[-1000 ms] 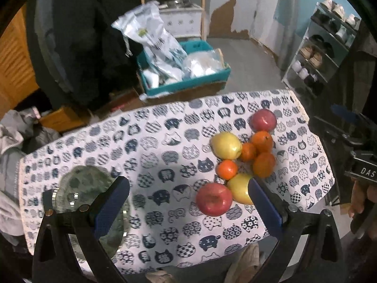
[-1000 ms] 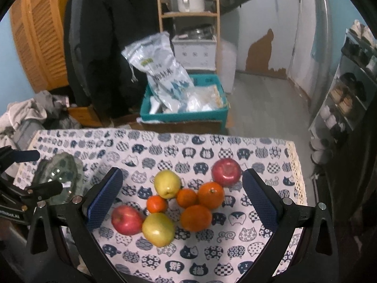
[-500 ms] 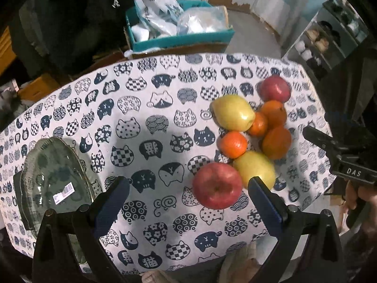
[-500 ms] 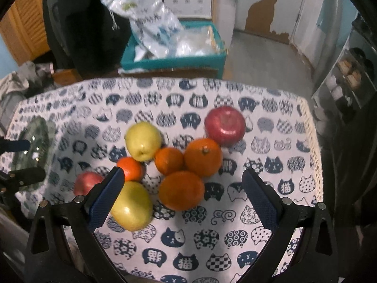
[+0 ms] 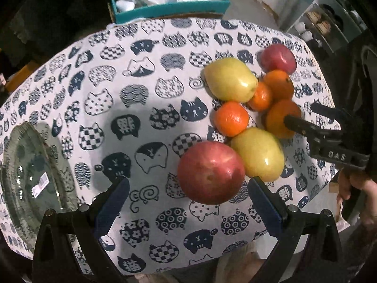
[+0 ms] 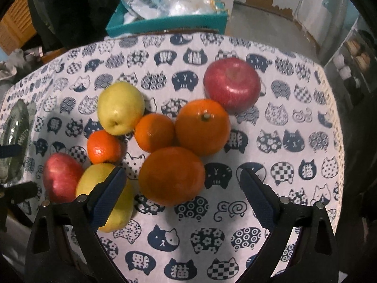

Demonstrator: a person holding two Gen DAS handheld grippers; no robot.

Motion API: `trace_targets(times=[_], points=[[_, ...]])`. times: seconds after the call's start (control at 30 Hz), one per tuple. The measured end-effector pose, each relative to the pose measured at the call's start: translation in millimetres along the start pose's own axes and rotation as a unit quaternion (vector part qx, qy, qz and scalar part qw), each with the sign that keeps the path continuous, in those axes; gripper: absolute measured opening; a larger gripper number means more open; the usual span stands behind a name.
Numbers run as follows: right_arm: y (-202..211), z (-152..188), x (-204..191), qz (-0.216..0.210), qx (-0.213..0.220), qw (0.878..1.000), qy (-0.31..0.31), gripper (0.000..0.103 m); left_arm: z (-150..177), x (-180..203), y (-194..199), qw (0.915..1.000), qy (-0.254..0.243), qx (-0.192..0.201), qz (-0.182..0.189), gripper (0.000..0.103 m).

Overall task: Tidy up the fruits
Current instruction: 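Grasp the red apple with the left tool while the right tool grasps a large orange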

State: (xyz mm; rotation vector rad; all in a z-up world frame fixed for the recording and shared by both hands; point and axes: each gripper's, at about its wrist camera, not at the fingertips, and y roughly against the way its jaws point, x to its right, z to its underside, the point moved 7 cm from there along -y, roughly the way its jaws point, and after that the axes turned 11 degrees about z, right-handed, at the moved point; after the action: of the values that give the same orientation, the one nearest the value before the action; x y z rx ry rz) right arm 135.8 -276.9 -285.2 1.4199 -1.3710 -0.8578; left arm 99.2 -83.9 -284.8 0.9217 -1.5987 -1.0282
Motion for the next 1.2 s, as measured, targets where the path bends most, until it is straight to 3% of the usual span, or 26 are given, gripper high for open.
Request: trace_targets(times=[0.3, 0.47, 0.63, 0.8, 1.0, 1.2], points=[[-25, 5, -7, -0.024, -0.031, 0.999, -0.010, 0.087, 8, 1, -23, 0.9997, -0.010, -0.021, -0.004, 0.102], [-35, 9, -17, -0.046, -0.044, 0.998, -0.011, 0.072, 10, 6, -34, 0.9995, -0.017, -0.027, 0.006, 0.102], [-37, 7, -22, -0.044, -0.037, 0.998, -0.011, 0.070, 6, 12, -45, 0.9989, -0.037, -0.025, 0.013, 0.099], [-29, 13, -7, -0.033, -0.027, 0.999, -0.011, 0.070, 7, 23, -54, 0.9971, -0.057, -0.029, 0.042, 0.078], [-16, 11, -4, -0.030, -0.010, 0.999, -0.013, 0.070, 2, 29, -56, 0.9970, -0.068, -0.015, 0.035, 0.078], [1, 7, -3, -0.024, 0.018, 1.000, -0.011, 0.070, 3, 24, -48, 0.9971, -0.076, 0.006, 0.005, 0.078]])
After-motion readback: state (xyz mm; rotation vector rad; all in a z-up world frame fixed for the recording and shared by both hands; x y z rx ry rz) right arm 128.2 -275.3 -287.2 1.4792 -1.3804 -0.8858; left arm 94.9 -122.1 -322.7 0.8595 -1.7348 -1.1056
